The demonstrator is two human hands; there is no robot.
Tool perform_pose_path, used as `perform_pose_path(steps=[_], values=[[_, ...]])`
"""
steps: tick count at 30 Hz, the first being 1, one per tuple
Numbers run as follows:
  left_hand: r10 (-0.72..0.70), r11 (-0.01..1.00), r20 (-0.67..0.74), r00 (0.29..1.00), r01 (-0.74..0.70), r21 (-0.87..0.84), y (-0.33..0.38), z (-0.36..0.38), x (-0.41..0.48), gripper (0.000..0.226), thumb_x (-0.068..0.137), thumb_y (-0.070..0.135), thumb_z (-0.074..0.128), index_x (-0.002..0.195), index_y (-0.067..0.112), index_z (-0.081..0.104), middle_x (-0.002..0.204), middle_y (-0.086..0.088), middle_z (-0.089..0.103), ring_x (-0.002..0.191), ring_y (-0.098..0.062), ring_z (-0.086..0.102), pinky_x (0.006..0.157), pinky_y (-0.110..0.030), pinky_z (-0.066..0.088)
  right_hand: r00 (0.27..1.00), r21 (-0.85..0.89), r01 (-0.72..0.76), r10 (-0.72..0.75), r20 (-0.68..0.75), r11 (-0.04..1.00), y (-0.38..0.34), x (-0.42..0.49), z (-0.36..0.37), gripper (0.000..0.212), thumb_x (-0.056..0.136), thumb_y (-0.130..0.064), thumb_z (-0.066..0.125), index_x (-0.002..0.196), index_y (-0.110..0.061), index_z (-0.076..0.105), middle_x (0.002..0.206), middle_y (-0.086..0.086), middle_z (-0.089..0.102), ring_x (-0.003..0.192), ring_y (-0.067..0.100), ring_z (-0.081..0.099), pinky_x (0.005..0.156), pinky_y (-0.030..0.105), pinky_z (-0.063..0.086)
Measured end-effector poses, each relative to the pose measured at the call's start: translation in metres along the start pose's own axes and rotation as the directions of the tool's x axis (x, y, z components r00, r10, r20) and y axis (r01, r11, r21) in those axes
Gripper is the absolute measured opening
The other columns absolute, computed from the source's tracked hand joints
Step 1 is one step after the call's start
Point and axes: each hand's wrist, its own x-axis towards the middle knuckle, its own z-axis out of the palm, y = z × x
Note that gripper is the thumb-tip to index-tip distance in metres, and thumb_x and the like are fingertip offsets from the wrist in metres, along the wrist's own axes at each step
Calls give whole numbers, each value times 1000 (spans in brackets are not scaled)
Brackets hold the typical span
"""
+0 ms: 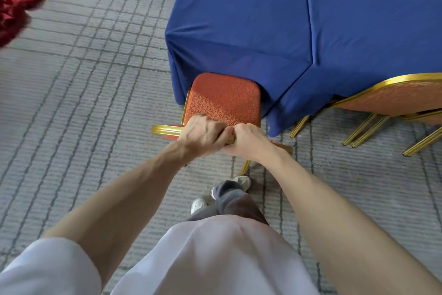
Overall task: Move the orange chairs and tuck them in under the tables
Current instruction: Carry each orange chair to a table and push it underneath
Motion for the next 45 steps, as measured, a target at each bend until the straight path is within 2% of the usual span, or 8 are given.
perform_pose_path(steps=[5,9,14,18,27,34,37,45], values=[[35,999,16,999,-34,-29,-5,2,3,44,96,39,35,60,18,50,53,1,58,45,-25,52,61,-33,45,999,39,35,-36,15,999,4,2,1,32,84,-49,64,95,-20,72,88,5,73,86,28,68,65,27,40],[2,1000,48,999,0,-30,0,2,0,43,96,40,35,61,20,49,52,5,51,45,-22,48,61,-32,36,996,120,61,-68,50,991,7,-11,-12,24,84,-40,66,99,-22,66,91,1,71,89,26,65,70,31,45],[-237,959,140,961,255,-127,15,-10,-1,44,94,49,40,63,21,54,55,4,55,50,-14,52,51,-28,33,990,239,2,-36,138,971,11,-27,-32,22,80,-47,63,97,-33,62,91,-11,67,85,14,63,73,33,52],[-458,859,40,888,453,-239,23,-37,1,44,91,55,42,71,22,64,63,8,63,59,-8,59,53,-27,42,990,257,42,-76,123,965,13,-17,-50,36,85,-46,62,117,-31,64,109,-13,69,103,11,64,92,36,52],[-778,615,-114,618,711,-340,12,-121,-85,50,91,65,40,87,24,68,85,8,72,82,-13,68,75,-44,54,915,225,371,-396,77,901,-82,6,-43,29,93,-31,58,120,-23,64,107,-6,72,100,14,67,90,40,53],[-897,433,-259,357,822,-368,15,-215,-250,52,89,62,35,91,21,67,85,6,72,83,-17,67,77,-46,54,742,277,624,-665,80,730,-255,-31,22,30,88,-21,60,118,-19,64,103,-4,73,96,17,67,89,36,52],[-921,333,-332,205,856,-395,26,-258,-356,62,88,71,33,90,18,67,86,2,71,84,-19,67,79,-48,53,671,348,682,-740,53,643,-345,-72,59,25,88,-17,61,113,-17,65,97,-4,72,92,16,67,88,35,52],[-734,216,-624,-267,779,-588,113,-415,-668,41,90,54,44,88,26,73,86,13,74,88,-6,69,95,-41,50,401,372,840,-914,62,394,-595,-229,186,29,86,-13,55,112,-22,62,97,-9,69,88,11,64,81,30,53]])
